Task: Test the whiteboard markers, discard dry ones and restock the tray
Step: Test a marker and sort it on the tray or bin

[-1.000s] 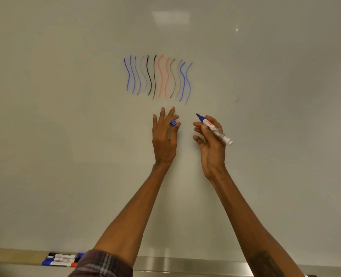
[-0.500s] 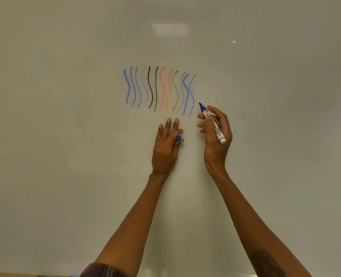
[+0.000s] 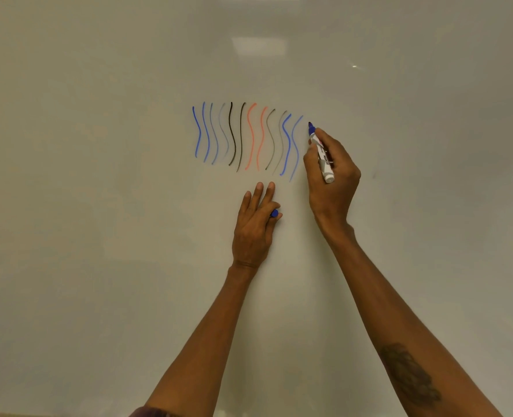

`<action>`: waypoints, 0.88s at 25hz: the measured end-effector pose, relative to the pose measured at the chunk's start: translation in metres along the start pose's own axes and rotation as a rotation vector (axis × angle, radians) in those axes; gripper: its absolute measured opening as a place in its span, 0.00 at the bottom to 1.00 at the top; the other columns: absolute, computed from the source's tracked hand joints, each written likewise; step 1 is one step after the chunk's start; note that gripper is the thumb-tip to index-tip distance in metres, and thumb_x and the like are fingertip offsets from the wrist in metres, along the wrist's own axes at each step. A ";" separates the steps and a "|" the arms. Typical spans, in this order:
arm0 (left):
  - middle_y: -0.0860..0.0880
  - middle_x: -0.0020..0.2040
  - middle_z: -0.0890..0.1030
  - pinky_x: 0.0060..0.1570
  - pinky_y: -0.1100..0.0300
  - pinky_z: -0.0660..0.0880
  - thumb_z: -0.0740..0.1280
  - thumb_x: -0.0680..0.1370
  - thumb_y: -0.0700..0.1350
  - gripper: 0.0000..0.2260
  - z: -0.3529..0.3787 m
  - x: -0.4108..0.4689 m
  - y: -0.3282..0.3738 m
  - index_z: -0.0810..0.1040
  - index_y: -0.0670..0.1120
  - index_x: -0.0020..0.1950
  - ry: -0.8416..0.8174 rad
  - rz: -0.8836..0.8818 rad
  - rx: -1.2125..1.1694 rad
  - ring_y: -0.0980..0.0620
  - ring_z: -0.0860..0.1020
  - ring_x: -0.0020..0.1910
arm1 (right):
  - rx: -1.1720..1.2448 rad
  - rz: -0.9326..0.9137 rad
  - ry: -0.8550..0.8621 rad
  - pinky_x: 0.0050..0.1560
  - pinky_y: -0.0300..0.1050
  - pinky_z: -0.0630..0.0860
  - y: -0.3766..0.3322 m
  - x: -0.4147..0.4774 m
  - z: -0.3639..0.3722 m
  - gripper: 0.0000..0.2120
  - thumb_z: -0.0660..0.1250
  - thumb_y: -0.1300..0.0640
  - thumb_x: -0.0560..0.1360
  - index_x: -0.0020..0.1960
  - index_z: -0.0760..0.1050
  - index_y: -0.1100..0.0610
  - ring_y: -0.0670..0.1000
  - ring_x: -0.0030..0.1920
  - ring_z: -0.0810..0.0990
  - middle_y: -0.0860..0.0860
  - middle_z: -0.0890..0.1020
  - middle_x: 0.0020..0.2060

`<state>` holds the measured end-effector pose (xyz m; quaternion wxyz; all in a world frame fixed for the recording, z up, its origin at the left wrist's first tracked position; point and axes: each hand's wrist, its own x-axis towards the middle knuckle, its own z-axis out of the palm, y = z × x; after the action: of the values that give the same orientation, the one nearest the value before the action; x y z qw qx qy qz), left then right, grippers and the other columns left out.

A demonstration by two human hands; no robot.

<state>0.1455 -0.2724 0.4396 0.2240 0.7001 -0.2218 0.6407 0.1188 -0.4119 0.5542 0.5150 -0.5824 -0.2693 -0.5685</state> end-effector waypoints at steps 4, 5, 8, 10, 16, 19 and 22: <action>0.43 0.72 0.72 0.77 0.51 0.57 0.60 0.84 0.45 0.14 -0.002 0.001 0.002 0.79 0.38 0.60 -0.001 -0.008 -0.012 0.48 0.62 0.77 | -0.100 0.021 -0.039 0.41 0.48 0.81 0.007 -0.035 -0.012 0.14 0.66 0.54 0.78 0.59 0.80 0.61 0.48 0.39 0.81 0.52 0.84 0.44; 0.43 0.72 0.72 0.77 0.51 0.57 0.60 0.83 0.45 0.13 -0.002 0.000 0.003 0.79 0.38 0.60 -0.001 -0.008 -0.013 0.48 0.62 0.77 | -0.124 0.039 -0.041 0.40 0.50 0.80 0.008 -0.049 -0.015 0.13 0.66 0.54 0.78 0.58 0.80 0.60 0.49 0.38 0.81 0.51 0.83 0.42; 0.44 0.72 0.71 0.77 0.52 0.56 0.60 0.83 0.44 0.13 -0.002 0.000 0.003 0.79 0.38 0.61 -0.010 -0.017 -0.008 0.48 0.62 0.77 | -0.132 0.097 -0.049 0.38 0.52 0.79 0.002 -0.070 -0.016 0.12 0.67 0.53 0.77 0.55 0.81 0.58 0.49 0.37 0.80 0.50 0.83 0.41; 0.43 0.72 0.72 0.77 0.52 0.57 0.61 0.83 0.44 0.13 -0.002 -0.001 0.003 0.79 0.38 0.60 -0.012 -0.025 -0.015 0.48 0.62 0.77 | -0.049 0.120 0.000 0.38 0.52 0.79 -0.003 -0.056 -0.018 0.10 0.67 0.56 0.77 0.55 0.81 0.59 0.48 0.38 0.81 0.50 0.83 0.41; 0.43 0.71 0.73 0.77 0.51 0.58 0.61 0.83 0.44 0.12 -0.001 -0.001 0.003 0.80 0.38 0.59 0.000 -0.019 -0.013 0.47 0.63 0.77 | -0.035 0.009 0.039 0.45 0.45 0.81 -0.002 0.004 -0.013 0.13 0.65 0.58 0.79 0.61 0.79 0.62 0.47 0.44 0.82 0.52 0.84 0.47; 0.42 0.71 0.73 0.77 0.51 0.58 0.63 0.82 0.42 0.11 -0.001 -0.002 0.003 0.79 0.38 0.59 0.002 -0.015 -0.015 0.47 0.63 0.77 | -0.124 -0.050 -0.033 0.41 0.40 0.78 0.008 -0.018 -0.016 0.14 0.67 0.59 0.78 0.61 0.79 0.62 0.48 0.41 0.81 0.53 0.83 0.46; 0.41 0.72 0.73 0.77 0.50 0.57 0.64 0.81 0.41 0.10 -0.002 -0.001 0.003 0.79 0.39 0.60 -0.011 -0.007 -0.021 0.46 0.63 0.77 | -0.101 0.037 -0.035 0.37 0.42 0.77 0.017 -0.059 -0.027 0.12 0.68 0.60 0.76 0.58 0.80 0.61 0.48 0.37 0.79 0.52 0.83 0.43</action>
<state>0.1416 -0.2735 0.4387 0.2323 0.7019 -0.2275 0.6337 0.1111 -0.4259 0.4888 0.4905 -0.6225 -0.2385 -0.5613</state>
